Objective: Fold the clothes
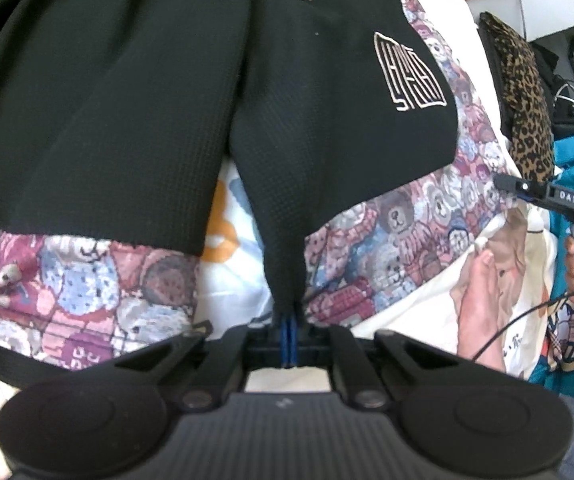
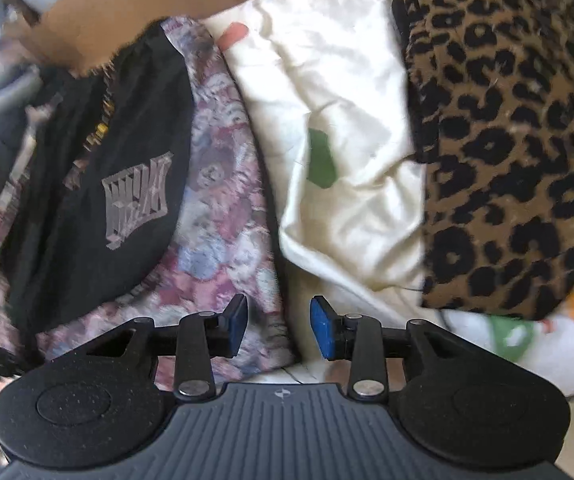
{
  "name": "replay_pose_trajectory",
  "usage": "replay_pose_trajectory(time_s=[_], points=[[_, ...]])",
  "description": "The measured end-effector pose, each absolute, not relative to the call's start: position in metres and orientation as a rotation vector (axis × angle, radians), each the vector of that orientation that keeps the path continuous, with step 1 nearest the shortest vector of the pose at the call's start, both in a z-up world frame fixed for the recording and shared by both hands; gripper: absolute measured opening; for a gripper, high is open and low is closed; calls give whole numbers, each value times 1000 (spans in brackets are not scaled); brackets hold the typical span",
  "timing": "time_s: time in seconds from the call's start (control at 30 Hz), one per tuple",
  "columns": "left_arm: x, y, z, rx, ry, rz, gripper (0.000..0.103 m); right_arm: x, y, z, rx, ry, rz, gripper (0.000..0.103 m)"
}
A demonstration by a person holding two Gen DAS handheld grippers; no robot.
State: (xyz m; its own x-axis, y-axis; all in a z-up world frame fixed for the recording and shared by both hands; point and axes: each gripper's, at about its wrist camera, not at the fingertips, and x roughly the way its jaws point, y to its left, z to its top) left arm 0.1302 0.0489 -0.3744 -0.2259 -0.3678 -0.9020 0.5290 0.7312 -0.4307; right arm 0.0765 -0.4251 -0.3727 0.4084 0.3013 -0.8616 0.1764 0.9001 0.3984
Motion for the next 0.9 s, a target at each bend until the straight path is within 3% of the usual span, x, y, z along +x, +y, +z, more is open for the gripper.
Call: replay_pose_trajectory(time_s=[0.17, 0.23, 0.37, 0.4, 0.43, 0.5, 0.9], points=[[131, 51, -372, 157, 1583, -828, 2, 80, -438, -392, 620, 1142, 99, 38], [132, 52, -372, 153, 1586, -821, 2, 80, -441, -397, 642, 1143, 103, 24], [131, 52, -374, 152, 1589, -821, 2, 80, -438, -397, 625, 1162, 135, 22], [131, 52, -374, 151, 1591, -821, 2, 80, -437, -397, 621, 1166, 143, 18], [131, 52, -374, 148, 1594, -823, 2, 80, -437, -397, 617, 1171, 151, 8], [132, 53, -372, 145, 1597, -826, 2, 81, -435, -397, 613, 1179, 162, 5], [128, 42, -347, 96, 1620, -931, 2, 81, -440, -317, 484, 1124, 111, 3]])
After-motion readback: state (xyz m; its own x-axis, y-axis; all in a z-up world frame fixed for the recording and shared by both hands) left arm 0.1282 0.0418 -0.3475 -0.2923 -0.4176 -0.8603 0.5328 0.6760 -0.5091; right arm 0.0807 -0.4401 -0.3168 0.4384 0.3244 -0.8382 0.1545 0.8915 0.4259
